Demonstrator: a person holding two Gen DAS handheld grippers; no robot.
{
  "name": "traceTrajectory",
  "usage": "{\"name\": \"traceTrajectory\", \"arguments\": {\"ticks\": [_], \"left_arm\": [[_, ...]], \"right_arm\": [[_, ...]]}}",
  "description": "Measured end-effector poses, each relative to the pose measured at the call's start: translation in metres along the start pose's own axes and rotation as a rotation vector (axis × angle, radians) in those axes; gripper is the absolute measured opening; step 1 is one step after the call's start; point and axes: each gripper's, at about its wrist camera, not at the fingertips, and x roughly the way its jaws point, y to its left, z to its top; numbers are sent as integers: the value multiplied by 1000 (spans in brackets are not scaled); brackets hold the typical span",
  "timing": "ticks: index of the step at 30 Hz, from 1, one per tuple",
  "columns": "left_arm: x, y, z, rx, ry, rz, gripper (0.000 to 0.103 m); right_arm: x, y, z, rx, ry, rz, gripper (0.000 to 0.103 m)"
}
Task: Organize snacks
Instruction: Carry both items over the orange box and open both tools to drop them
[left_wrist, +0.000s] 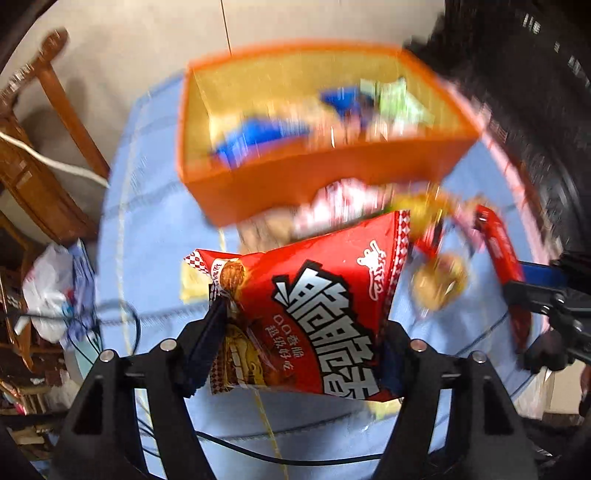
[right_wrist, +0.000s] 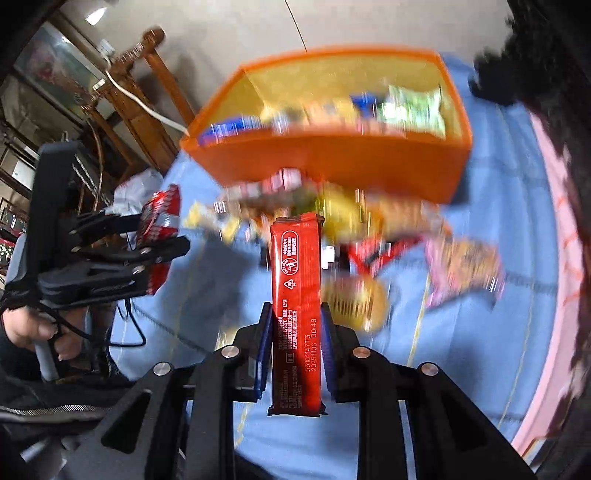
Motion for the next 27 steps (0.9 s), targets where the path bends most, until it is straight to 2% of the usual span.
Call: {"name": "traceTrajectory", "arguments": {"ticks": [2,4,7,10,11,12,13,14,15,17,23,27], "left_arm": [[-20,4,17,-9,-67,-6,69],[-38,4,48,-3,-152,19,69],[-38,8,89,-23,-201,41,70],[-24,15,130,-75,-203,7,72],[-11,14,146,-97,-195,7,80],[2,14,156,-117,-166,43,95],[12,14,163,-135,-137,79,98],[20,15,168,-141,-107,102,98],[31,15,168,-130,-63,129,98],[40,16,162,-117,-41,155,98],[51,23,132,-119,-13,151,98],[52,22,111,-113,23,139,98]], "right_arm": [[-13,0,24,-18,-63,-8,24],[-20,0,45,-35,-114,-24,24],[-25,-5,88,-45,-194,-44,24],[-21,-13,120,-43,-244,-69,24],[-15,-17,131,-35,-258,-81,25],[-8,-22,140,-28,-264,-94,25],[0,-26,145,-20,-254,-109,29],[5,-30,148,-6,-243,-123,41],[7,-35,147,18,-247,-126,48],[8,-40,141,33,-254,-97,59],[14,-46,116,35,-198,-95,61],[15,-51,97,66,-171,-87,67]]}}
